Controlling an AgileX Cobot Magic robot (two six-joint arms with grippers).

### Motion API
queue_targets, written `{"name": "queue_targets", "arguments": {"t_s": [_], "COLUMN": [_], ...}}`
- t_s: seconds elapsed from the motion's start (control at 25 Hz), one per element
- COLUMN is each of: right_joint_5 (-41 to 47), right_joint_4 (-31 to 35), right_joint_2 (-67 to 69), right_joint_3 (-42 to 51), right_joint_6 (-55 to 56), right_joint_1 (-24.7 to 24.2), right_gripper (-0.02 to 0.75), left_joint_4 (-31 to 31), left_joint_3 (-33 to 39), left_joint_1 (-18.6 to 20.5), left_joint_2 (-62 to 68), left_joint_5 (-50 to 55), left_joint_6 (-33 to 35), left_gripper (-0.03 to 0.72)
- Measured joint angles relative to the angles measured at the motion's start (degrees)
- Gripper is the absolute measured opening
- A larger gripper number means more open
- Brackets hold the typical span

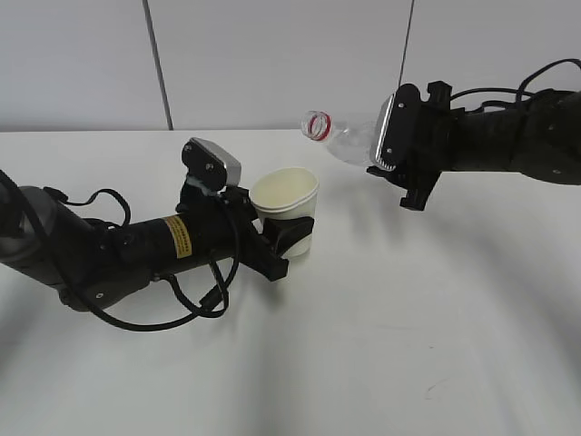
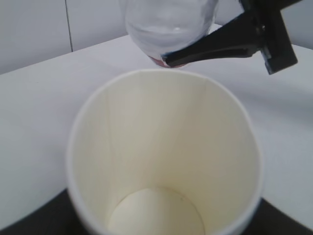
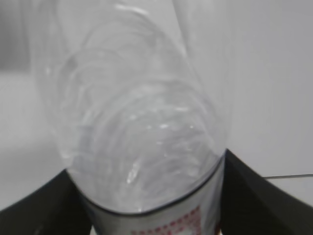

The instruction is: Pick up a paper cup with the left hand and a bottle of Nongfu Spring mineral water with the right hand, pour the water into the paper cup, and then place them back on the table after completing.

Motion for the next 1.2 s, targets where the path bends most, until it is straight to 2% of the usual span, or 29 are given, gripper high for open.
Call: {"name": "queue_targets", "arguments": {"t_s": [1.2], "right_joint_5": [0.7], "right_joint_4": [0.0], "right_joint_2": [0.0], "right_joint_3": [-2.0], "right_joint_6": [-9.5], "right_joint_1": [0.6], "right_gripper": [0.482], "left_joint_4": [-0.1], "left_joint_3": [0.0], "left_joint_1": [0.0], "left_joint_2": [0.0], "left_joint_5": [0.0], "left_joint_6": [0.0], "left_gripper": [0.402]}}
